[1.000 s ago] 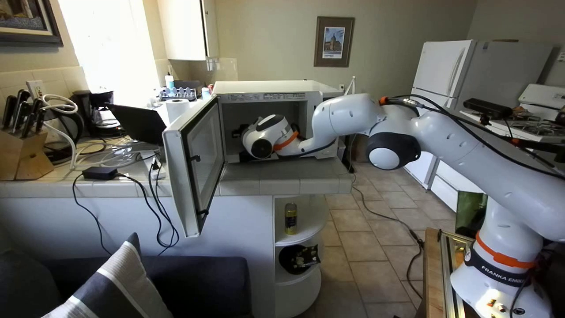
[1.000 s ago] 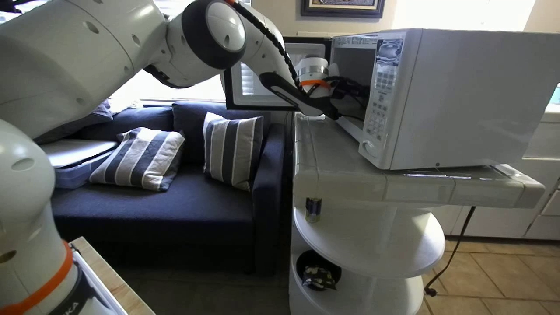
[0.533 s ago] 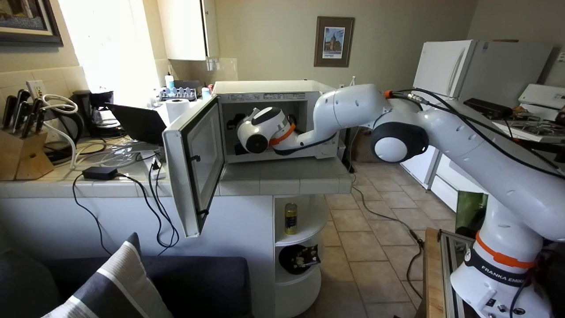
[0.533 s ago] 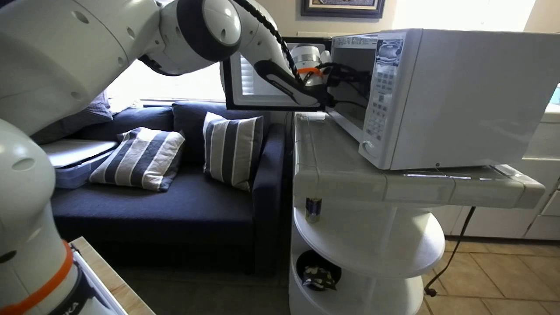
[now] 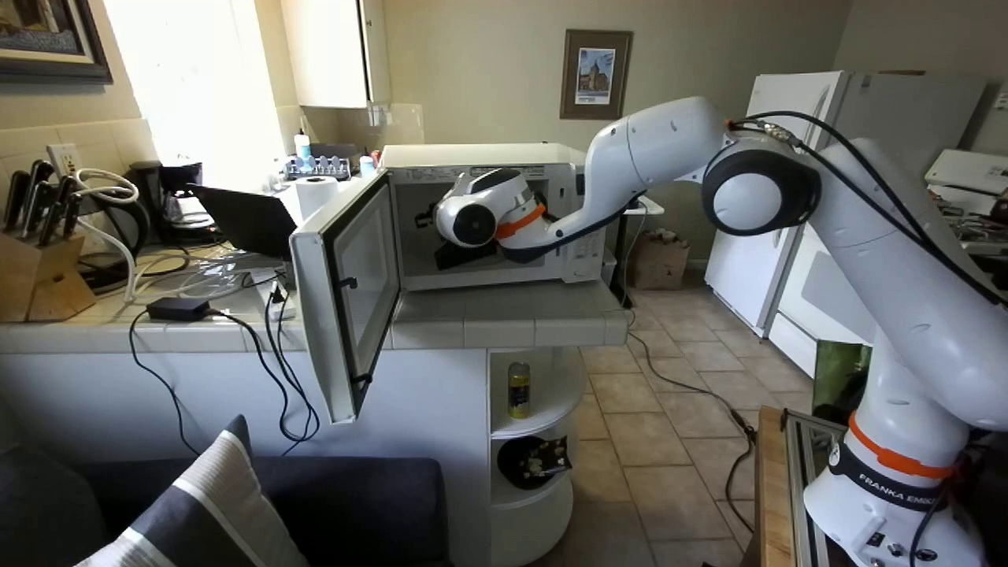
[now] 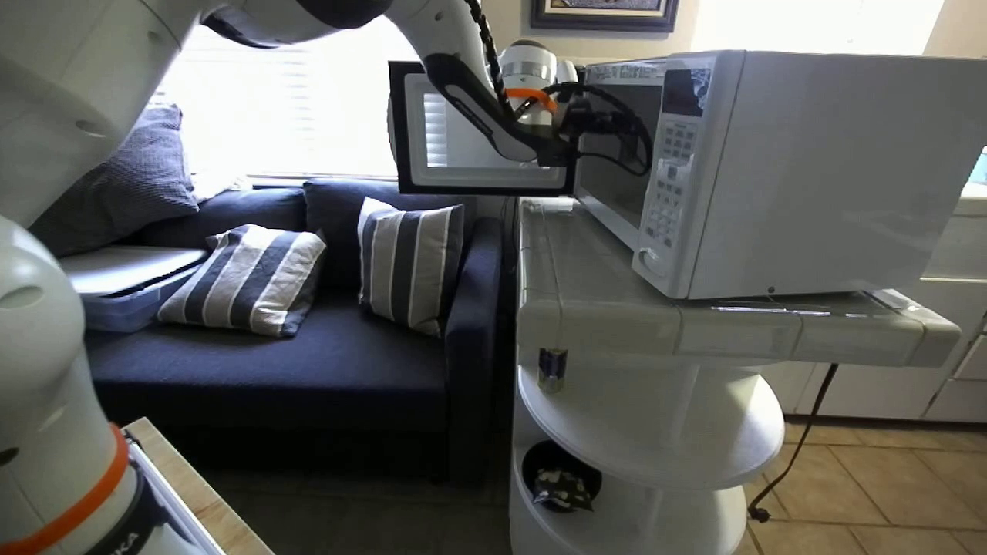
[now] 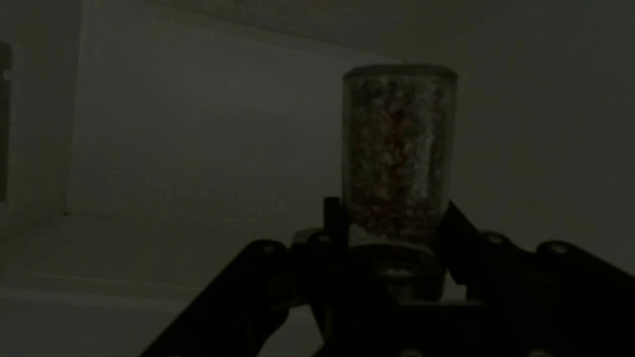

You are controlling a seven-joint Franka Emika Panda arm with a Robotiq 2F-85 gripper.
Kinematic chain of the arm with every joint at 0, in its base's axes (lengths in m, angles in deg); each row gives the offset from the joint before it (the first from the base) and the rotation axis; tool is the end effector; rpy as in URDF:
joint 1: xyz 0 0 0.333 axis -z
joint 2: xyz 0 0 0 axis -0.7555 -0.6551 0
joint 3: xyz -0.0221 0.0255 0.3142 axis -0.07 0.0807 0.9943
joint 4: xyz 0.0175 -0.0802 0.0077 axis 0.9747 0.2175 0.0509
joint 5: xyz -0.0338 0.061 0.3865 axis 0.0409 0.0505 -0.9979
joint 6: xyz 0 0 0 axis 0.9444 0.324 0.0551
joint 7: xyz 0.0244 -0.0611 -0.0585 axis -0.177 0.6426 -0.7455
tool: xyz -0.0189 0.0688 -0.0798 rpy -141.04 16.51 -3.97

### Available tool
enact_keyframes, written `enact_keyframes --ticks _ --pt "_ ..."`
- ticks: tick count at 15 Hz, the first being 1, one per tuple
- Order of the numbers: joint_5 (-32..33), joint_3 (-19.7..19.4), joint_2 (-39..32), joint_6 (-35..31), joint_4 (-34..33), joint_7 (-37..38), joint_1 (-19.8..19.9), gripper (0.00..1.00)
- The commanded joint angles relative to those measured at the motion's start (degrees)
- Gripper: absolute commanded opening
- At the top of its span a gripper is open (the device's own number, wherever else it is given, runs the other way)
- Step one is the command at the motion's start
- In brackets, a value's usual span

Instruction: Move the spice bottle to the shelf below the counter

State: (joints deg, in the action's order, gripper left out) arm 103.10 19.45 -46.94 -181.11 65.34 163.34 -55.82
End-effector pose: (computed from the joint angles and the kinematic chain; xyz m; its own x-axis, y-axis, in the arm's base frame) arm 0.7798 0.0059 0.3865 0.2619 0.0343 0.9645 -0.6141 -0.7650 0.1940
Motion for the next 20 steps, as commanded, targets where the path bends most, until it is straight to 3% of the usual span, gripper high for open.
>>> enact_keyframes --ticks 1,7,14,20 --pt "-3.7 4.5 9.2 -1.4 12.5 -5.0 3.3 0.23" --pt "-12.0 7.9 18.2 -2.5 23.0 -11.0 6.0 0.23" --pt "-24.7 9.4 26.5 -1.1 31.4 -20.2 5.5 0.23" --pt "-19.9 9.3 32.0 0.8 35.9 -12.5 2.8 0.23"
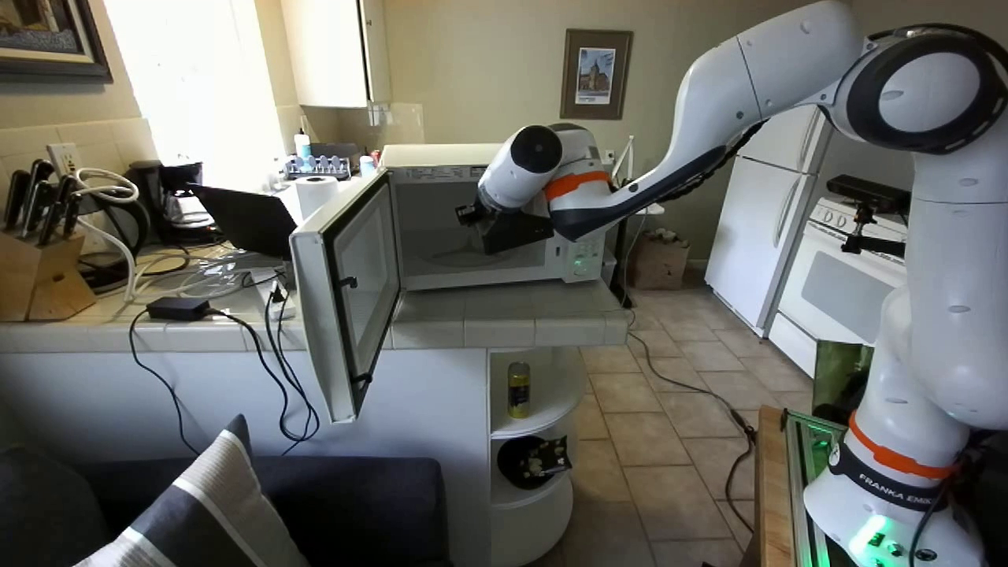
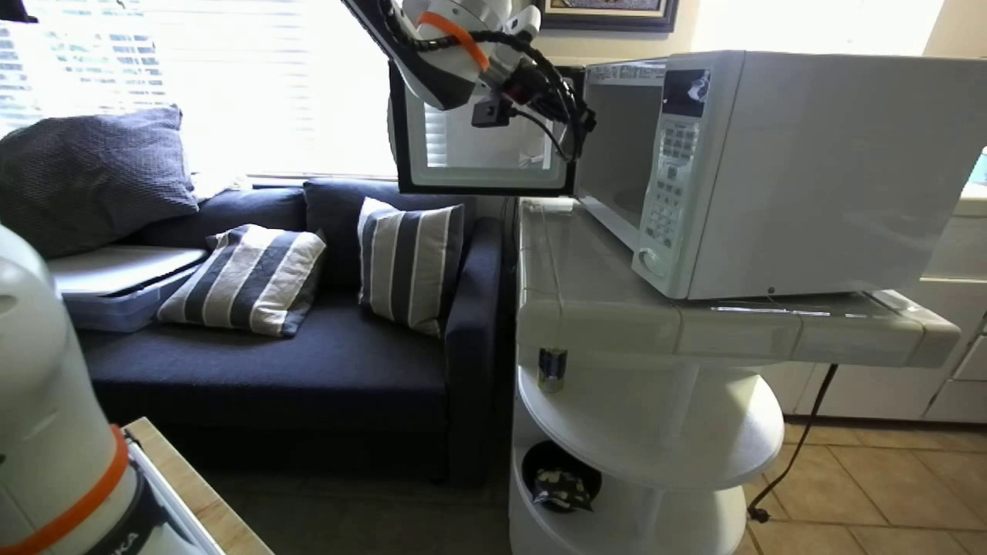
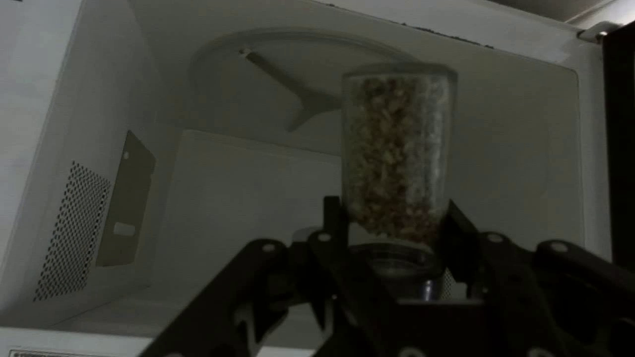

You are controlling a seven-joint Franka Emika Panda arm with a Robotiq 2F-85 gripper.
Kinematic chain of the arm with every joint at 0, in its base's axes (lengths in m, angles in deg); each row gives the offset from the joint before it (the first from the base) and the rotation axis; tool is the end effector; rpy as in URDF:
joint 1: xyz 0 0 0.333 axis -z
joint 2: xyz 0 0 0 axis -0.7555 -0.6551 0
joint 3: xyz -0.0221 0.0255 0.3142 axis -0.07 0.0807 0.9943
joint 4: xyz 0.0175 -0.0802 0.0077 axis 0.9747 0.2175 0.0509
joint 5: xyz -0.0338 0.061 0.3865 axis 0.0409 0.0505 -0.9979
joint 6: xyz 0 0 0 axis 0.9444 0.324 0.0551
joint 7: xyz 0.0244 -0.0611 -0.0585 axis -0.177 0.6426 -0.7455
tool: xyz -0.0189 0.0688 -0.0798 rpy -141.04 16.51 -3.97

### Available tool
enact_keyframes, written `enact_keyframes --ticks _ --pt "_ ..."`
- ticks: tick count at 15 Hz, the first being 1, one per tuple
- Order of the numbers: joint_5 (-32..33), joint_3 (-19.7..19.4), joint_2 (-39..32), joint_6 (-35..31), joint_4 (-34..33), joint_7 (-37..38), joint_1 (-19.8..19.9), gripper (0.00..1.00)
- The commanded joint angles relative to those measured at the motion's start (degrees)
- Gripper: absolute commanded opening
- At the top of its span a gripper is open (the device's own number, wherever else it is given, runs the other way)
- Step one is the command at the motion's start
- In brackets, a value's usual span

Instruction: Move the spice bottle to the shelf below the counter

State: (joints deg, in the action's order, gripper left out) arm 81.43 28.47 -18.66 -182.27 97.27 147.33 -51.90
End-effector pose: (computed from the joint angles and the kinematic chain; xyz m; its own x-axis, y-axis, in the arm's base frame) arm 0.6502 0.0366 0.4565 0.4857 -0.1975 0.8515 -0.5733 -0.8073 0.1397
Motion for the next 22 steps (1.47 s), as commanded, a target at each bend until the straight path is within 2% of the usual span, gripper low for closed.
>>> enact_keyframes --ticks 1,3,4,5,12,13,16,22 --pt "0.8 0.5 4.6 3.0 4.7 3.3 -1.1 0.23" --pt "-1.0 0.7 6.1 4.9 6.1 3.1 -1.0 0.23" --pt "-0.2 0.7 3.3 3.1 2.9 1.8 -0.6 0.23" --pt "-0.3 0.7 3.7 3.3 3.2 1.8 -0.6 0.48" --pt "-0.3 0.7 3.5 3.3 3.1 1.8 -0.6 0.48" --pt "-0.3 0.7 3.5 3.3 3.1 1.8 -0.6 0.23" --pt "3.3 0.5 7.2 5.5 8.6 4.5 -1.2 0.23" --pt "9.2 3.6 22.2 8.5 26.7 12.9 -2.2 0.23"
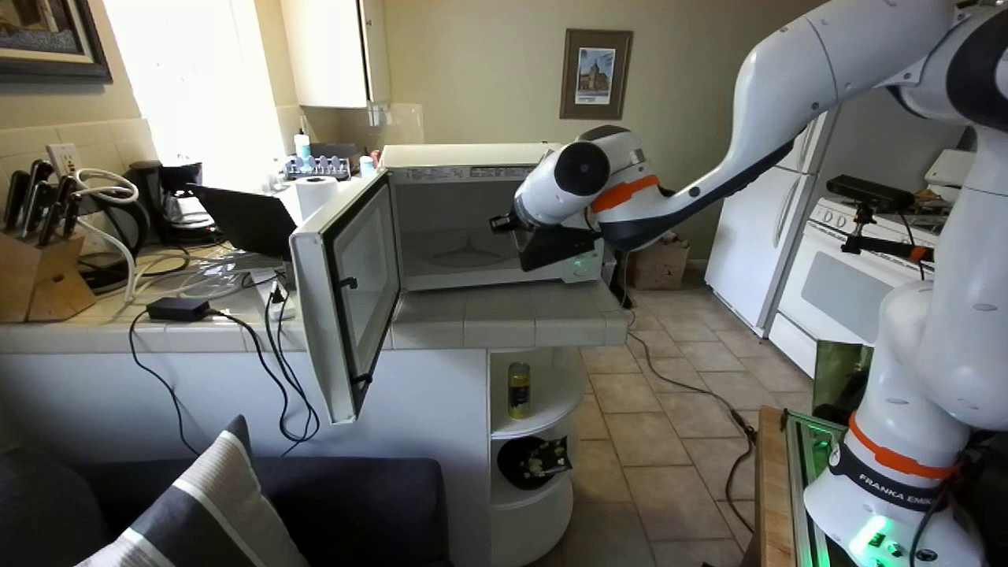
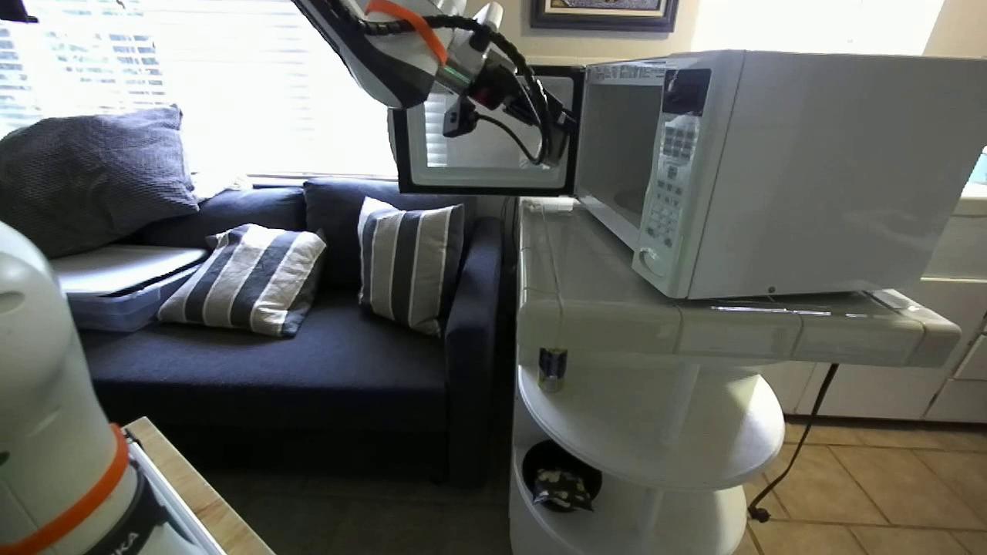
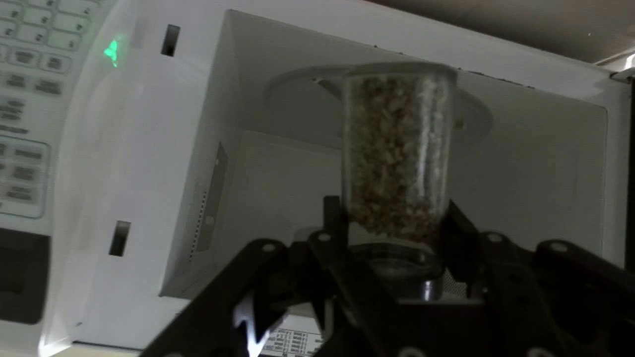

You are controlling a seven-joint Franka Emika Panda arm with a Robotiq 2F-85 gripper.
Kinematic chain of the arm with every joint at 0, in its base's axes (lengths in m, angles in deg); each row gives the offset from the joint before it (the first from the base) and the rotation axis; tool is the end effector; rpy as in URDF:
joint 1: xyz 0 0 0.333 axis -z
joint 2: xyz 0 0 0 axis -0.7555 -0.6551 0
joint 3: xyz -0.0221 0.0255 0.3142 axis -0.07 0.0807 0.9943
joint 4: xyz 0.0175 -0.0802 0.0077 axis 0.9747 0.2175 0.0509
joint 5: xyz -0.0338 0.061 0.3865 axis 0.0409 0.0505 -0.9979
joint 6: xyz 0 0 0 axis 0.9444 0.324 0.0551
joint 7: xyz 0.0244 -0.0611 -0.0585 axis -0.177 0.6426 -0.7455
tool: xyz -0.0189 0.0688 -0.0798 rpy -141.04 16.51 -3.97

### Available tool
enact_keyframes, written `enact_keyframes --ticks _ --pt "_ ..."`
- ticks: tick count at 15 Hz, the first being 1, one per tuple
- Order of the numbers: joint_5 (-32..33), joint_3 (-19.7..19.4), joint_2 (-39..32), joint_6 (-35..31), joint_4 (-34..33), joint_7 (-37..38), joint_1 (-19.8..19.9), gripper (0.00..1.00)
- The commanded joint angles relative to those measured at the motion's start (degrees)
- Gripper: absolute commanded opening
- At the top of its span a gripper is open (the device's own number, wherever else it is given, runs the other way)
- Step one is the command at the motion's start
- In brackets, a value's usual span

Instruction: Move the spice bottle to the shelf below the counter

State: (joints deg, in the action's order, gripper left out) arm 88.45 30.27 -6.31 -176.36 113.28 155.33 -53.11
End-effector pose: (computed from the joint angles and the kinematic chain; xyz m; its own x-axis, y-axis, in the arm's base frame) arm 0.5704 0.0487 0.4479 0.4694 -0.1567 0.8689 -0.6091 -0.7700 0.1902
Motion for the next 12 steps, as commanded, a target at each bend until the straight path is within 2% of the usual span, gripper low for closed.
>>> enact_keyframes --ticks 1,6,9,12 --pt "2.6 2.6 12.5 3.5 13.7 7.3 -1.3 0.23" --pt "3.2 6.4 21.7 9.2 25.4 17.5 -3.5 0.23" --pt "4.3 8.4 22.2 12.8 29.5 23.8 -5.0 0.23" --pt "4.9 9.6 19.6 15.7 31.9 29.0 -6.5 0.23"
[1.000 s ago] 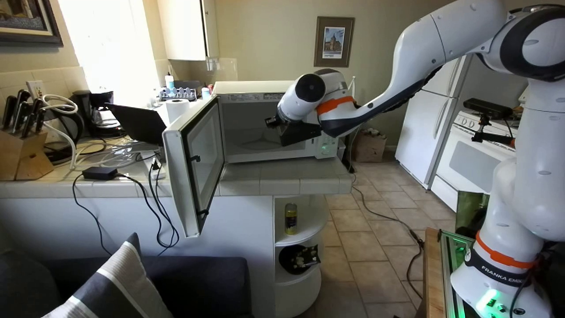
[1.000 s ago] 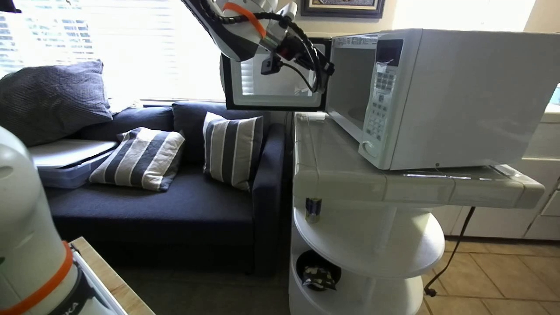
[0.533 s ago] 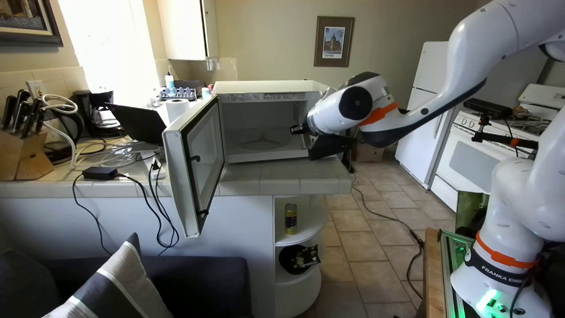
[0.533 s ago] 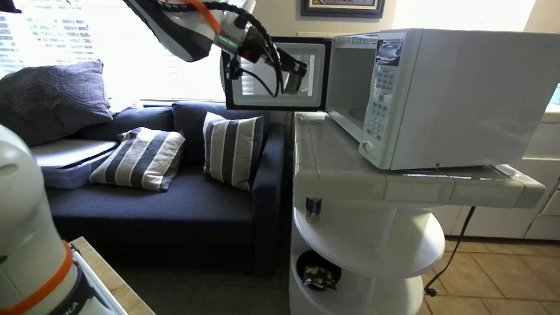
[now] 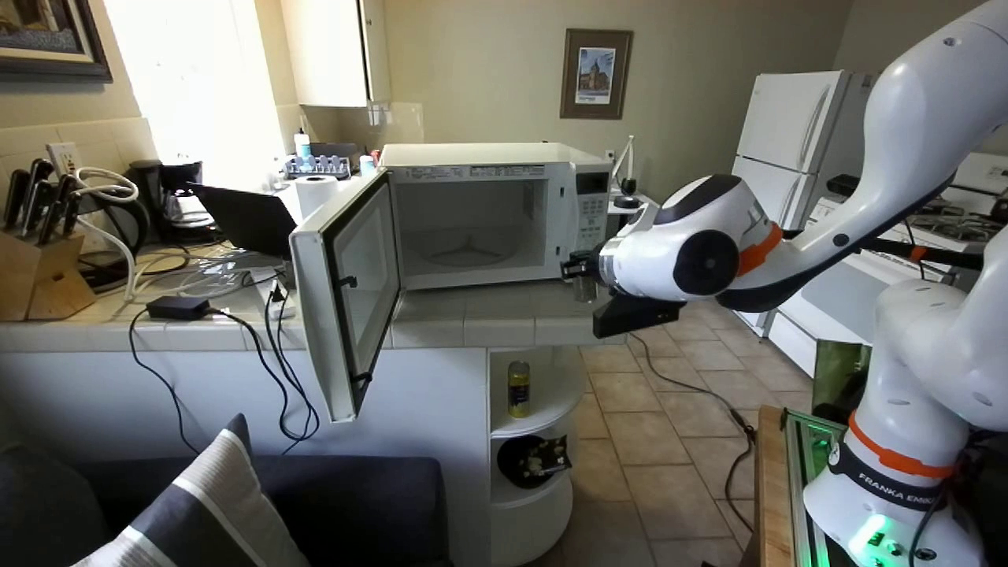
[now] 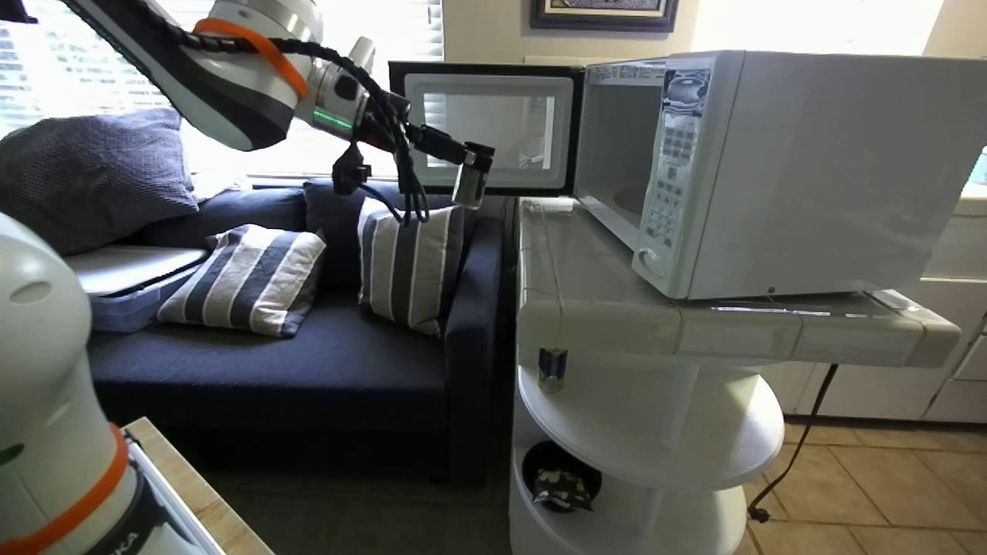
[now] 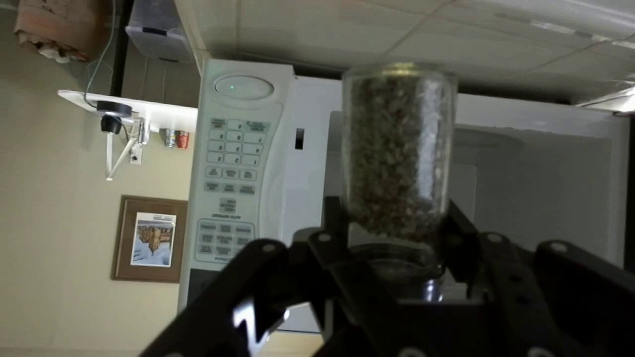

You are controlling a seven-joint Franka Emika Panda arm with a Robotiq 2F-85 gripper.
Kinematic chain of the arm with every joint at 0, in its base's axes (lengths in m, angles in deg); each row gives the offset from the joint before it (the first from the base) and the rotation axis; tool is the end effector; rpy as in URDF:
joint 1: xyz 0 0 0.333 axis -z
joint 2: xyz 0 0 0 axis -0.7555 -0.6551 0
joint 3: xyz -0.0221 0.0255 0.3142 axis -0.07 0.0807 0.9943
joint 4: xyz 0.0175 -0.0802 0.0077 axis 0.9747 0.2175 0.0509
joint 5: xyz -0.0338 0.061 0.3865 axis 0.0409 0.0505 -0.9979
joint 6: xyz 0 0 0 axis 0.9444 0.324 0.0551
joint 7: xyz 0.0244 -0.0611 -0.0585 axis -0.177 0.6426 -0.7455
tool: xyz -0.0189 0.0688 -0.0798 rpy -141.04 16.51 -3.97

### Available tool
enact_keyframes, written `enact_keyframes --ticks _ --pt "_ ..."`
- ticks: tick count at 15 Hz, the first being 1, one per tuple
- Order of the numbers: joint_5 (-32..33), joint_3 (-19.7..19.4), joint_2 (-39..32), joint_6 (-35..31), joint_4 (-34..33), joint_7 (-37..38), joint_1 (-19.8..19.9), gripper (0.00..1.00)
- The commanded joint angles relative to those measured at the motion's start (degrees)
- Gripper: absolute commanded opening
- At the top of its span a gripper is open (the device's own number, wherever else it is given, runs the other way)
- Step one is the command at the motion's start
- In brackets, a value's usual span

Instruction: Move the spice bottle to the shelf below the counter

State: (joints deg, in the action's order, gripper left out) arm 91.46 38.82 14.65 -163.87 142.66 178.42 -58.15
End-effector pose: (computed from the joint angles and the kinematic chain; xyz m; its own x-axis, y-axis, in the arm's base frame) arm 0.4036 0.0995 0.3894 0.3232 -0.1885 0.9274 -0.6990 -0.7082 0.0996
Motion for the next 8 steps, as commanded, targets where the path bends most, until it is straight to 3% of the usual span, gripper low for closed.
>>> enact_keyframes --ticks 1,8 --pt "2.2 1.3 -2.5 4.3 3.0 8.0 -1.7 0.23" --pt "5.5 2.2 -14.3 8.9 2.1 21.3 -3.1 0.23"
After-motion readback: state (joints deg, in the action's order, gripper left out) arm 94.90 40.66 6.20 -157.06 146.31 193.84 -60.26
